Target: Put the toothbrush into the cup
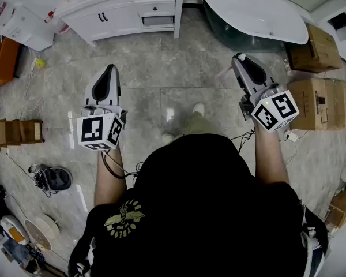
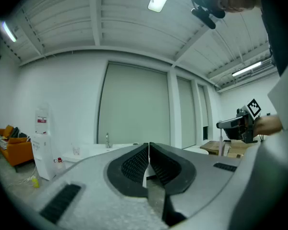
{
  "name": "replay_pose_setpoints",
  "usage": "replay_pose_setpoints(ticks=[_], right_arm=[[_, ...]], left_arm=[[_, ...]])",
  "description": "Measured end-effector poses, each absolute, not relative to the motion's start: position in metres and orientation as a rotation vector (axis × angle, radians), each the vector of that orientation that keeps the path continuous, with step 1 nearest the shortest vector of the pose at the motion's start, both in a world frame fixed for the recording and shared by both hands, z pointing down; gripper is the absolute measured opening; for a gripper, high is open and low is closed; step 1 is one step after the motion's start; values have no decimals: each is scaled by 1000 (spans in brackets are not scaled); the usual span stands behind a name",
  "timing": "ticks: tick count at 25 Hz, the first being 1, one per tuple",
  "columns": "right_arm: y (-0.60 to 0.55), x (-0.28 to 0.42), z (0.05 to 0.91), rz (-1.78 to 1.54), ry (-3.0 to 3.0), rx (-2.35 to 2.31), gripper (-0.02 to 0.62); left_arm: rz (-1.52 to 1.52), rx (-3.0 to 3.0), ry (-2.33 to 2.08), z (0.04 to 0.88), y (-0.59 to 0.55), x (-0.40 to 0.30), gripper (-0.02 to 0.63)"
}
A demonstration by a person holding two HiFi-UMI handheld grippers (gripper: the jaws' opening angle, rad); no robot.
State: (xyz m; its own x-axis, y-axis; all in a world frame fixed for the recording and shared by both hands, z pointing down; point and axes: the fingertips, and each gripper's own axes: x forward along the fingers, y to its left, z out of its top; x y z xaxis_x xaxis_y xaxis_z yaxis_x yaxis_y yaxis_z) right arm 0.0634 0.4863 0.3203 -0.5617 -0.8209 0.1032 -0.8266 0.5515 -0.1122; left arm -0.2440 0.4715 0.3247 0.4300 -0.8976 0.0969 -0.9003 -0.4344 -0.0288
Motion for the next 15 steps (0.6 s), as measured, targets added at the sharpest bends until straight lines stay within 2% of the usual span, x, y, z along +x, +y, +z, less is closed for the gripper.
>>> replay_pose_setpoints(ticks=[7, 15], right_arm=[[473, 55, 325, 222, -2755, 1388, 57], [407, 78, 309, 160, -2803, 1433, 57]], left_arm=[[154, 2658, -1663, 327, 450, -243, 16], [212, 2668, -1654, 329, 389, -222, 17]])
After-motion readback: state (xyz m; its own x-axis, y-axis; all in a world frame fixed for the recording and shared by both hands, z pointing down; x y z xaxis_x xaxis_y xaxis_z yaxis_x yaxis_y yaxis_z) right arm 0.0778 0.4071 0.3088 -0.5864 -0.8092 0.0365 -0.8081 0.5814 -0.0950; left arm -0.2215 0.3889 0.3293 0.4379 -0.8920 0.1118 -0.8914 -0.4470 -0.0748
